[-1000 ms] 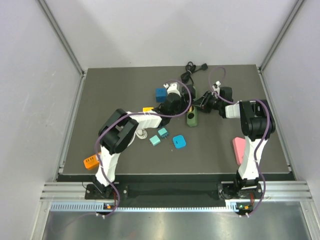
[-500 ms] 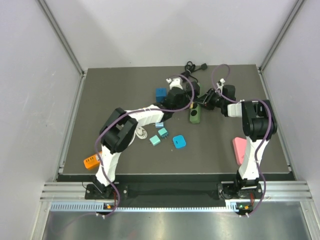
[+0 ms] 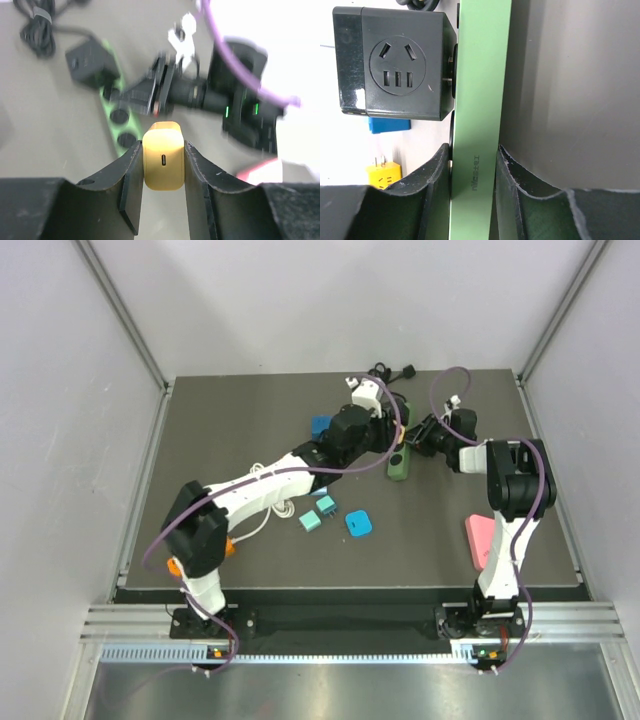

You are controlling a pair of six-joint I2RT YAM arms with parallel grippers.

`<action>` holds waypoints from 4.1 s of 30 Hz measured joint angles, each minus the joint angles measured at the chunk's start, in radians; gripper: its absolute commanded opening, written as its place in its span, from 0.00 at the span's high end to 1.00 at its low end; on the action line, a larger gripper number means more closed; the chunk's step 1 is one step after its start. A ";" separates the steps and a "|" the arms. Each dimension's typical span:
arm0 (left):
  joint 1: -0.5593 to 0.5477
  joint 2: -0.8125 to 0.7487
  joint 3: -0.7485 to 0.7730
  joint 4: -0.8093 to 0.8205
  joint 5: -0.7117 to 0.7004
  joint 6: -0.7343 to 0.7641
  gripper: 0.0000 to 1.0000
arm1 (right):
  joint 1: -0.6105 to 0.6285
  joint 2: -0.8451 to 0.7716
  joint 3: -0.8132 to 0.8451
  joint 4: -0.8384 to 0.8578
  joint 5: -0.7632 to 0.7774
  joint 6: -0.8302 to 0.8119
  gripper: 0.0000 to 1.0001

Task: Pull the plug off the socket

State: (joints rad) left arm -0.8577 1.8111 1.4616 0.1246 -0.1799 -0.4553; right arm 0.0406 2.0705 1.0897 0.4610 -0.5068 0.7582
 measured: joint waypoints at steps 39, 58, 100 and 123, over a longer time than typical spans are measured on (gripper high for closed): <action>0.156 -0.017 -0.243 -0.344 0.291 -0.061 0.02 | -0.012 0.012 0.003 0.024 -0.021 0.002 1.00; 0.208 0.518 0.402 0.027 0.206 0.058 0.02 | -0.018 0.019 0.003 0.037 -0.045 0.004 1.00; 0.208 0.818 0.692 0.117 0.229 -0.078 0.19 | -0.017 0.021 -0.011 0.069 -0.065 -0.004 1.00; 0.200 0.727 0.545 0.129 0.229 -0.114 1.00 | -0.011 0.039 0.027 0.064 -0.091 -0.026 0.63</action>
State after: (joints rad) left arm -0.6582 2.5378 2.0064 0.2539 0.0494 -0.5694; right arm 0.0296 2.1090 1.1164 0.5251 -0.5976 0.7326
